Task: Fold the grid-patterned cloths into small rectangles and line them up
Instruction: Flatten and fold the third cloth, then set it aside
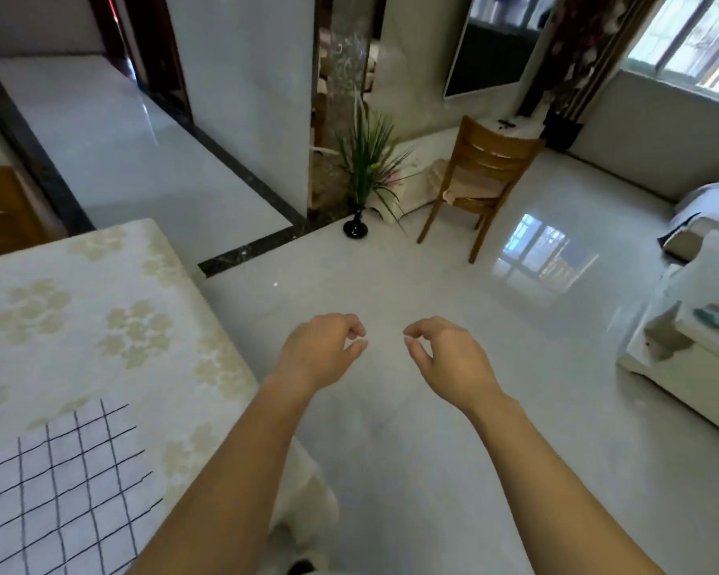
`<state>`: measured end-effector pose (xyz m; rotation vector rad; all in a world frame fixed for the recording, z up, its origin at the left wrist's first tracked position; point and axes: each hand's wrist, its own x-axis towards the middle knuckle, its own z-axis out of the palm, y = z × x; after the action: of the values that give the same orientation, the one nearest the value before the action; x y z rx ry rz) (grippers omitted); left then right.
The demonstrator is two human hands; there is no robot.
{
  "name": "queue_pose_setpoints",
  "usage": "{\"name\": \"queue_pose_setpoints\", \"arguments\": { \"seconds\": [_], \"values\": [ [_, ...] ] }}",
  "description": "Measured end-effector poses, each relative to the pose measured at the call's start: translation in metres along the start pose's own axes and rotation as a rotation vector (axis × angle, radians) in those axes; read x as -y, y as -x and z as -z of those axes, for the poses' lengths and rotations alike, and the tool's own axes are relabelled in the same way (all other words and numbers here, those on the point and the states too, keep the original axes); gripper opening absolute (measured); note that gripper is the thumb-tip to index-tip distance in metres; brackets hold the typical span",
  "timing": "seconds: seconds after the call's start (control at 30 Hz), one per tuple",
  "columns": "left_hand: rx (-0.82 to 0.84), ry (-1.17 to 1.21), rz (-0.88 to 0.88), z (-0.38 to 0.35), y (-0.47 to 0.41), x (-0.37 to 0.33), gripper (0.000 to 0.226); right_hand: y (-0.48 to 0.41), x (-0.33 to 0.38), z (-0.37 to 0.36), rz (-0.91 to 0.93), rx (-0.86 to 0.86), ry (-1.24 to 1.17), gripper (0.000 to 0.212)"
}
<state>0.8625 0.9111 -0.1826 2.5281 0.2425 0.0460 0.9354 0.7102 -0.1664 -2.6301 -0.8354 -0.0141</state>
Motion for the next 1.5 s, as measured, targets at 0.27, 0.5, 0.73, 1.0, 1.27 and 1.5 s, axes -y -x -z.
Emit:
{"name": "queue_pose_setpoints", "arguments": {
  "seconds": [0.27, 0.5, 0.73, 1.0, 1.27, 1.5],
  "values": [
    [-0.082, -0.058, 0.294, 0.034, -0.029, 0.074, 0.025, -0.122, 0.037, -0.068, 0.330, 0.052, -0.084, 0.017],
    [-0.186, -0.084, 0.710, 0.036, -0.025, 0.125, 0.028, -0.217, 0.078, -0.140, 0.695, 0.197, -0.261, 0.012],
    [-0.399, -0.109, 1.104, 0.044, -0.022, 0.113, 0.032, -0.276, 0.131, -0.153, 1.052, 0.446, -0.265, 0.016],
    [-0.650, 0.022, 1.522, -0.005, 0.042, 0.083, 0.034, -0.245, 0.204, -0.181, 1.454, 0.667, -0.282, 0.015],
    [-0.868, 0.102, 1.601, 0.021, 0.076, 0.148, 0.035, -0.233, 0.284, -0.202, 1.600, 0.691, -0.247, 0.018],
    [-0.896, 0.223, 1.738, 0.006, 0.093, 0.169, 0.050, -0.217, 0.326, -0.247, 1.660, 0.825, -0.196, 0.036]
  ]
}}
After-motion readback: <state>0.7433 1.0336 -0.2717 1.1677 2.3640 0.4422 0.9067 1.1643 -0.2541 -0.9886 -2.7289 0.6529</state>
